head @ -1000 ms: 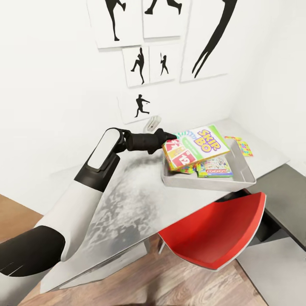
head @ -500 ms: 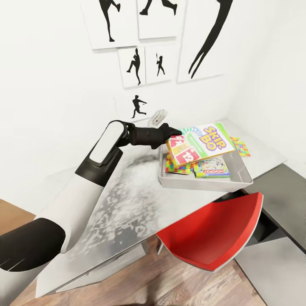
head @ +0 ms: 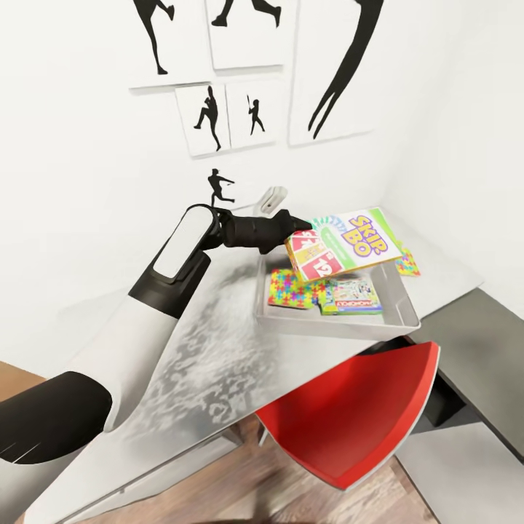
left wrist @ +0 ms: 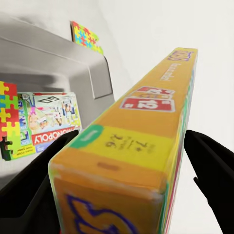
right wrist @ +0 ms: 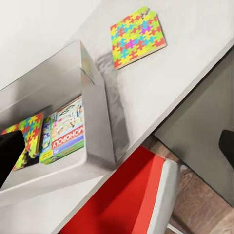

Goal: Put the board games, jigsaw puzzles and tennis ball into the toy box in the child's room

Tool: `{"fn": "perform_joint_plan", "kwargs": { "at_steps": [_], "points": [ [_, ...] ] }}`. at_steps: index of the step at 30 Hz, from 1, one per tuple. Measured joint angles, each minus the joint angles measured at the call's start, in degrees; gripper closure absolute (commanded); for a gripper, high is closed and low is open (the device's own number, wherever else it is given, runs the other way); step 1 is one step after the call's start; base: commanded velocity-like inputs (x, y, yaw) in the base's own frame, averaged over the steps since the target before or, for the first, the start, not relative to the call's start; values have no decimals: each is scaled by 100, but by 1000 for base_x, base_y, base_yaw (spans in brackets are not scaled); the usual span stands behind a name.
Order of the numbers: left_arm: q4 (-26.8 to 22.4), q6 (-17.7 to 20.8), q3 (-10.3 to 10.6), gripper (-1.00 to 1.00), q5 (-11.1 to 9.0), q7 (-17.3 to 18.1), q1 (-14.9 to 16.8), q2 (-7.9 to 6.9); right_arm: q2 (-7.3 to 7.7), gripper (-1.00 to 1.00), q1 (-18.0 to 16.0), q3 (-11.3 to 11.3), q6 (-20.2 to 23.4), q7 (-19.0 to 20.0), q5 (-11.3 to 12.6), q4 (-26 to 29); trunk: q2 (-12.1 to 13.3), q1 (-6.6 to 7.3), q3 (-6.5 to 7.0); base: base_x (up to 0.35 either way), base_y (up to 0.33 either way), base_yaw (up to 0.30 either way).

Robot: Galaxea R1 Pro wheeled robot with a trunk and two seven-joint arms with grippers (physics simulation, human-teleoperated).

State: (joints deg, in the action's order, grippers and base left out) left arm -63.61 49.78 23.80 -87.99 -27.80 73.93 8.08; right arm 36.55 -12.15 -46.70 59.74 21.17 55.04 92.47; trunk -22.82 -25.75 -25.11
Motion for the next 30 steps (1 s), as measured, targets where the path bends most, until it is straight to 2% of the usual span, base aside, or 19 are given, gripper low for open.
{"fn": "perform_joint_plan", "kwargs": {
  "at_steps": [9, 22, 30],
  "points": [
    [-2, -5, 1, 100, 12, -2, 1, -1, 0, -100, -2, -11, 1, -2, -1, 0, 0, 0, 0, 30, -41, 79],
    [0, -6, 3, 100, 34, -2, 1, -1, 0, -100, 0, -7, 1, -3, 2, 2, 0, 1, 0, 149, -220, 34],
    [0, -10, -1, 100, 11, -1, 0, -10, 6, -100, 0, 6, 0, 2, 8, 0, 0, 0, 0, 33, -46, 1]
  ]
}}
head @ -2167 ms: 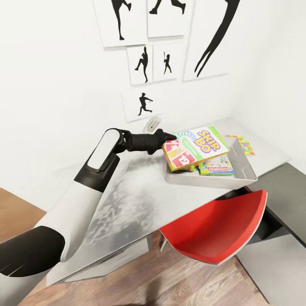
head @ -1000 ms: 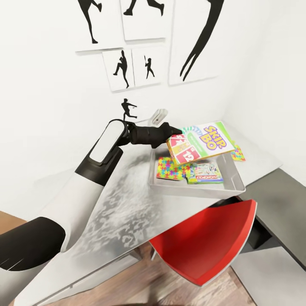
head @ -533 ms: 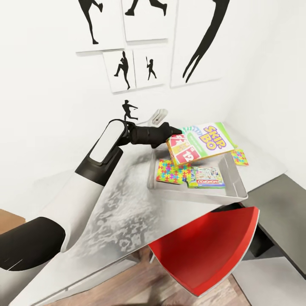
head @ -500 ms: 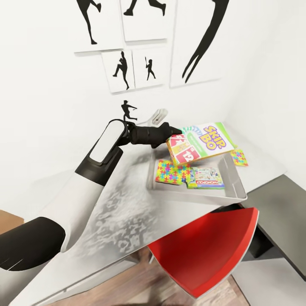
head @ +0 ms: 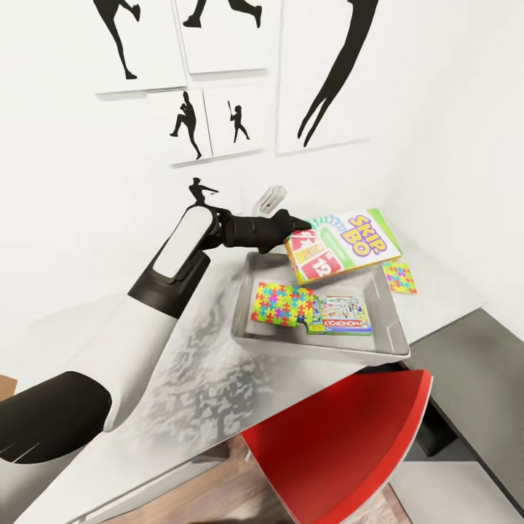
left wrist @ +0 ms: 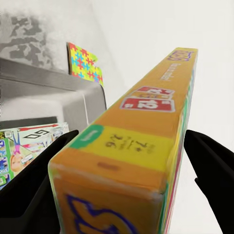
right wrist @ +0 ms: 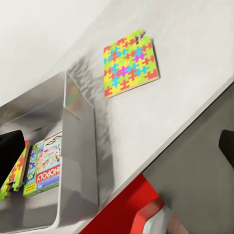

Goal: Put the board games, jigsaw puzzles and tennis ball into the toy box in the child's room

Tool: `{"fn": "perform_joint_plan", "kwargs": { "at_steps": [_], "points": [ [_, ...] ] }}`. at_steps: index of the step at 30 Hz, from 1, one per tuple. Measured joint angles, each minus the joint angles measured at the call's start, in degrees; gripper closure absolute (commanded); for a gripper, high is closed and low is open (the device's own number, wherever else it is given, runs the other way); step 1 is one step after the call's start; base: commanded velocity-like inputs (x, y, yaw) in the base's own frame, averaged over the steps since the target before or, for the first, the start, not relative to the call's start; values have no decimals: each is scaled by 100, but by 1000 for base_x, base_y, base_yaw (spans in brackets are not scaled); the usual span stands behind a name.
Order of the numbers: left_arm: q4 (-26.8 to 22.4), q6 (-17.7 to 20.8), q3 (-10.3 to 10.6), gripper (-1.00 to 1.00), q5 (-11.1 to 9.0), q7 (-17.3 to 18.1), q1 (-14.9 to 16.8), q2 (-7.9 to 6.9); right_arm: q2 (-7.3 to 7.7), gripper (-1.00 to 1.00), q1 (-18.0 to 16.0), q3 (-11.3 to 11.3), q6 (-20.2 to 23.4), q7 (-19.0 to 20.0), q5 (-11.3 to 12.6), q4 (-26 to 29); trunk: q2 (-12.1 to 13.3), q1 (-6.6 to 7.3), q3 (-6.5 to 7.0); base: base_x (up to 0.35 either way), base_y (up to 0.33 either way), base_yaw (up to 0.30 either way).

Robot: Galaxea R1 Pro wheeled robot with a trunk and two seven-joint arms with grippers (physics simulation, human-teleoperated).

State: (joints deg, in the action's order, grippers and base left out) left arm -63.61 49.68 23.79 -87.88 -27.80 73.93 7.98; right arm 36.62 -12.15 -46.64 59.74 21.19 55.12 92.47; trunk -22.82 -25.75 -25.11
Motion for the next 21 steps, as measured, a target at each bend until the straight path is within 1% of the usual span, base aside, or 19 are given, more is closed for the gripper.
{"fn": "perform_joint_plan", "kwargs": {
  "at_steps": [4, 8, 11, 13, 15, 16, 19, 20, 21],
  "points": [
    [19, 28, -31, 100, -55, 35, 8, -41, 11, -100, 0, 33, 0, 0, 5, 0, 0, 0, 0, 3, -4, 0],
    [97, 63, -44, 100, -70, 65, 98, -67, 32, -100, 0, 49, 0, -3, 11, 0, 0, 0, 0, 1, -2, 0],
    [294, 158, -47, 100, -106, 109, 157, -91, 48, -100, -2, 66, 0, -4, 15, 0, 0, 0, 0, 0, 0, 0],
    [459, 295, -46, 100, -133, 178, 183, -99, 53, -100, -4, 102, 0, -4, 15, 0, 0, 0, 0, 0, 0, 0],
    [621, 443, -48, 100, -136, 298, 211, -104, 57, -100, -6, 145, 0, -2, 13, 0, 0, 0, 0, 0, 0, 0],
    [776, 561, -45, 100, -126, 451, 265, -111, 61, -100, -7, 175, 0, -1, 12, 0, 1, 0, 0, 0, 0, 0],
    [908, 645, -39, 100, -116, 612, 327, -126, 65, -100, -8, 196, 0, -1, 11, 0, 0, 0, 0, 0, 0, 0],
    [1031, 757, -20, 100, -119, 780, 384, -155, 73, -100, -8, 212, 0, 0, 11, 0, 0, 0, 0, 0, 0, 0],
    [1107, 850, 10, 100, -127, 849, 408, -170, 76, -100, -8, 220, 0, 0, 10, 0, 0, 0, 0, 0, 0, 0]
  ]
}}
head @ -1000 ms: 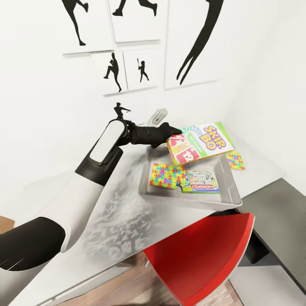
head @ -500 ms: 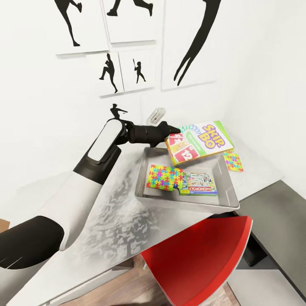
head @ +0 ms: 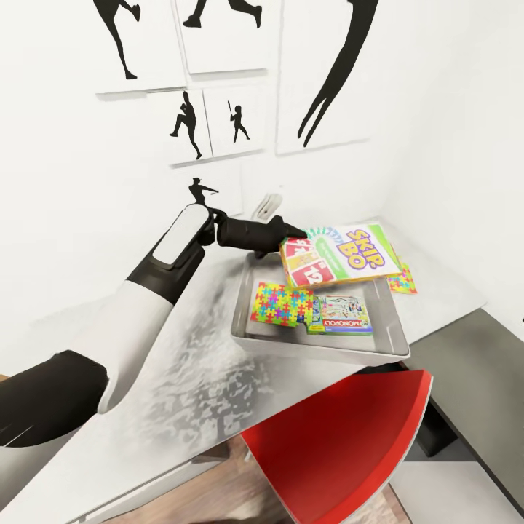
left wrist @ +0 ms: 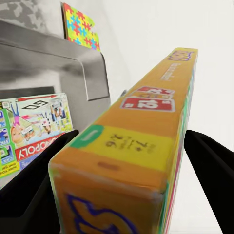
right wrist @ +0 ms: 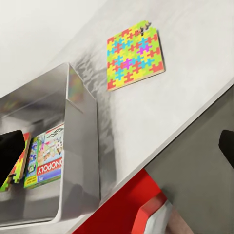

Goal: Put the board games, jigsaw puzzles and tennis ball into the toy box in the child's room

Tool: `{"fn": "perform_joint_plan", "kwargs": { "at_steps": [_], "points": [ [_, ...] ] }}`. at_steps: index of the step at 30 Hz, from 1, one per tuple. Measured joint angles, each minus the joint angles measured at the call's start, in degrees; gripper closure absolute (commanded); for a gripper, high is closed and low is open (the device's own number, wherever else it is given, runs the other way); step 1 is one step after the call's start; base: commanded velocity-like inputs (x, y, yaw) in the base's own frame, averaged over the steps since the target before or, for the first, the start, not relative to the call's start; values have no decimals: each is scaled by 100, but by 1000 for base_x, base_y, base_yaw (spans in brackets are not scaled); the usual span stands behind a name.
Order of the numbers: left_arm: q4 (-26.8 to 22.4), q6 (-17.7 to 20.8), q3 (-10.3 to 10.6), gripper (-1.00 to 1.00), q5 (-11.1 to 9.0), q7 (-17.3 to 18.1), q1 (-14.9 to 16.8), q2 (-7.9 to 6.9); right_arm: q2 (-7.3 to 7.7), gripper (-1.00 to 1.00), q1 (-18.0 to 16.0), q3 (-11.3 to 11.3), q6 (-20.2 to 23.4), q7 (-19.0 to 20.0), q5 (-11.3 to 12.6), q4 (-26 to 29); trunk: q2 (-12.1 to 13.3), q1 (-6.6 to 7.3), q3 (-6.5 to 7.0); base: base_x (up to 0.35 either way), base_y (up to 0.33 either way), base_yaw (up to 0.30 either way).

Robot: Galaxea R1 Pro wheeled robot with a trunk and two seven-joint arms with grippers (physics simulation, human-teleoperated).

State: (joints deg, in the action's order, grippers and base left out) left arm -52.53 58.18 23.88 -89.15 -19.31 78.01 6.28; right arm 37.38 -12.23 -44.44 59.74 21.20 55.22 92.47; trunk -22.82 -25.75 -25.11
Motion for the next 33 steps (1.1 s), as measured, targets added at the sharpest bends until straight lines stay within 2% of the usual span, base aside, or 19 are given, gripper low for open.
{"fn": "perform_joint_plan", "kwargs": {
  "at_steps": [2, 7, 11, 21, 33],
  "points": [
    [38, 40, 26, 100, 16, 30, 9, -8, 1, -100, 0, 3, 0, 0, 0, 0, 0, 0, 0, 0, 0, 0],
    [170, 153, 305, 100, 3, 125, 33, -120, 4, -100, 0, 7, 0, 1, -1, 0, 0, 0, 0, 0, 0, 0],
    [303, 176, 397, 100, -6, 150, 42, -187, 5, -100, 0, 7, 0, -1, -1, 0, 0, 0, -8, 0, 0, 0],
    [883, 179, 456, 100, 9, 160, 254, -224, 11, -100, 0, 3, 0, 1, -1, 0, 0, 0, -80, 0, 0, 0],
    [1255, 173, 436, 100, 8, 73, 458, -143, 14, -100, 0, -20, 0, 1, -4, 0, 0, 0, -190, 0, 0, 0]
  ]
}}
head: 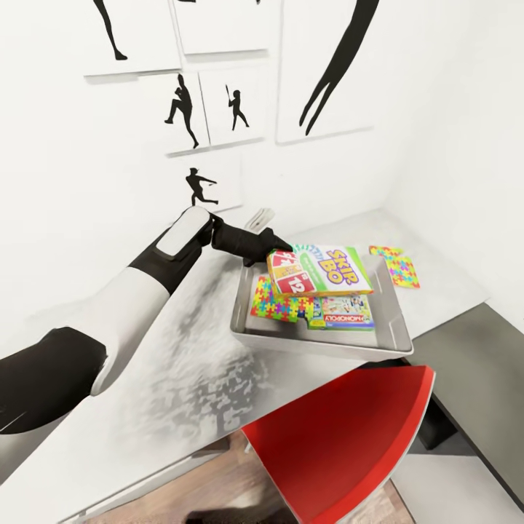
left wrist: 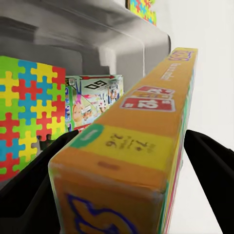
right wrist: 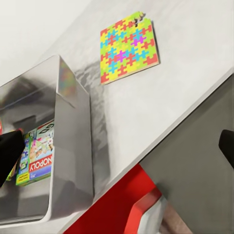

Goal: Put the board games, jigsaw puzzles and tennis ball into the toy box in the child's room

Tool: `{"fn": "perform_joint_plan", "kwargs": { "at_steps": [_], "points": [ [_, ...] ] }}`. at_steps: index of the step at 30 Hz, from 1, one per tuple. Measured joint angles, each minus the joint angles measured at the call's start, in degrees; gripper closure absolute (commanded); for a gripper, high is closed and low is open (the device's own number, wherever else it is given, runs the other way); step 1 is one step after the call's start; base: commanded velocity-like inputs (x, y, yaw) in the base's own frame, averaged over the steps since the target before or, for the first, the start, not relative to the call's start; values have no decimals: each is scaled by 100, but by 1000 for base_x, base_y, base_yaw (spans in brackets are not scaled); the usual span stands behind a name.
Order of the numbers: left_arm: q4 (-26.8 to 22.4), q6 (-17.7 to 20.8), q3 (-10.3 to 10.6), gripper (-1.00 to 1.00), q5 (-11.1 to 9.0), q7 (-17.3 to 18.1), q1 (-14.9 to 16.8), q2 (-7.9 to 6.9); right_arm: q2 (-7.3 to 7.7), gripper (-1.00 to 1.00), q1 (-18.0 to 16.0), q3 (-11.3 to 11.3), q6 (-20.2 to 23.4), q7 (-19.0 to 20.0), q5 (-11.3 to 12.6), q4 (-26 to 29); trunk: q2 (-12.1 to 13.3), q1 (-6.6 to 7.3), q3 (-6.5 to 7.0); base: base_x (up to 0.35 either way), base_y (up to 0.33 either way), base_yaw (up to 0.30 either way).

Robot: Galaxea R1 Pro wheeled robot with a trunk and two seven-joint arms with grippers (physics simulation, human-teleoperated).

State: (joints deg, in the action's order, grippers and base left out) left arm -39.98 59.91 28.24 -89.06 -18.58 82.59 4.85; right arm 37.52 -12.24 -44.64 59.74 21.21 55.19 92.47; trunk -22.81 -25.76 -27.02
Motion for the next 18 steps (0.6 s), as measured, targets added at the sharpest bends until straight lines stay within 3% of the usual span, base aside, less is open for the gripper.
{"fn": "perform_joint_plan", "kwargs": {
  "at_steps": [18],
  "points": [
    [172, -25, -3, 100, -26, -23, 256, 251, 0, -100, 0, -19, 0, 0, 0, 0, 0, 0, -168, 0, 0, 0]
  ]
}}
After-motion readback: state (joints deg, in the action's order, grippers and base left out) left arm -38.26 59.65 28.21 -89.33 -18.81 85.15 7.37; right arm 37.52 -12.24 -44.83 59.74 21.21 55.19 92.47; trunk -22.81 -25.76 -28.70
